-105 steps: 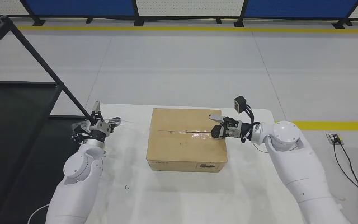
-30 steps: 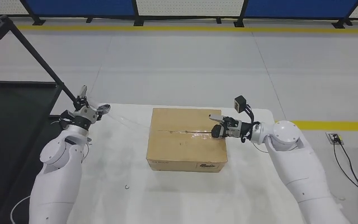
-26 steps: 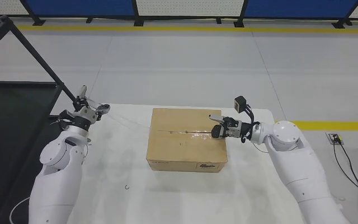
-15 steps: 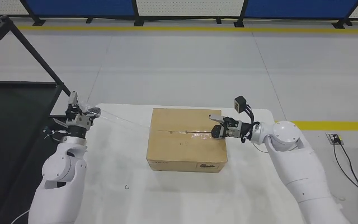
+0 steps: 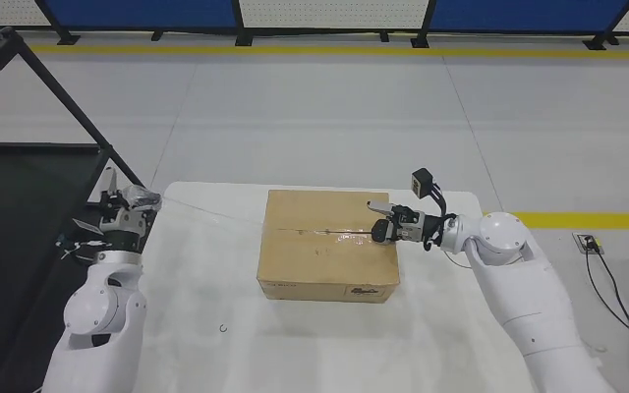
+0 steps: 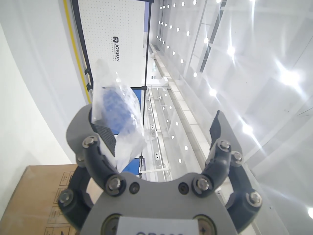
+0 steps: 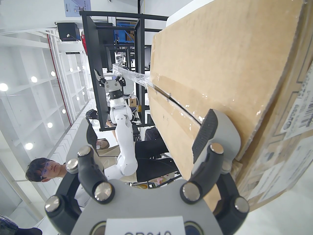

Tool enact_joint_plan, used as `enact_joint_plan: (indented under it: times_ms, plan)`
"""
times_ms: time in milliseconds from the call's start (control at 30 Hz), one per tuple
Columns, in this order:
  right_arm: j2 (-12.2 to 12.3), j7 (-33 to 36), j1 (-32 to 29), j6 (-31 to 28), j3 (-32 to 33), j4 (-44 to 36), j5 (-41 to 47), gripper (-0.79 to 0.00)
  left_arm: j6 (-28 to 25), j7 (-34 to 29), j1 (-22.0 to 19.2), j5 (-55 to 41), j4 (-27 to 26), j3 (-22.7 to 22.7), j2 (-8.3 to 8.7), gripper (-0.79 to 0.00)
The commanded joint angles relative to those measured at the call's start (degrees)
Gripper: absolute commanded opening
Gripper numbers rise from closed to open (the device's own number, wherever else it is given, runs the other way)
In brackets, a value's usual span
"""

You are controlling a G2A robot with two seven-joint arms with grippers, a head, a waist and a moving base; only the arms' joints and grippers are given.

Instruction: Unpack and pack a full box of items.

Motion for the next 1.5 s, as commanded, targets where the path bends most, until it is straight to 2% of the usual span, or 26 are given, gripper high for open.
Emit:
enact_joint_plan:
  times_ms: [0,233,500,733,867,1000,1133,1367,1467]
  plan:
    - [0.0,0.0,0.0,0.0,0.0,0.0,0.0,0.0,0.01,0.2,0.6,1.09,-0.96,-0.11,0.02,0.0]
    - [0.0,0.0,0.0,0.0,0.0,0.0,0.0,0.0,1.98,3.51,3.61,3.64,-2.76,-2.85,0.16,0.0]
    - [0.0,0.0,0.0,0.0,0.0,0.0,0.0,0.0,5.4,4.6,5.23,2.26,1.6,-6.94,0.38,0.0]
    - [0.0,0.0,0.0,0.0,0.0,0.0,0.0,0.0,5.59,5.78,4.71,0.09,4.84,-7.07,0.05,0.0]
    - [0.0,0.0,0.0,0.0,0.0,0.0,0.0,0.0,4.65,4.94,5.37,-0.88,3.93,-6.31,-0.21,0.0]
    - [0.0,0.0,0.0,0.0,0.0,0.0,0.0,0.0,3.53,1.48,8.56,-0.36,-0.9,-4.99,-0.38,0.0]
    - [0.0,0.0,0.0,0.0,0.0,0.0,0.0,0.0,3.62,-5.12,11.54,3.0,-3.74,-3.15,-0.2,0.0]
    - [0.0,0.0,0.0,0.0,0.0,0.0,0.0,0.0,4.99,-19.86,13.29,4.23,-2.78,0.31,0.18,0.0]
    - [0.0,0.0,0.0,0.0,0.0,0.0,0.0,0.0,7.71,-24.66,11.9,1.06,0.0,2.1,0.08,0.0]
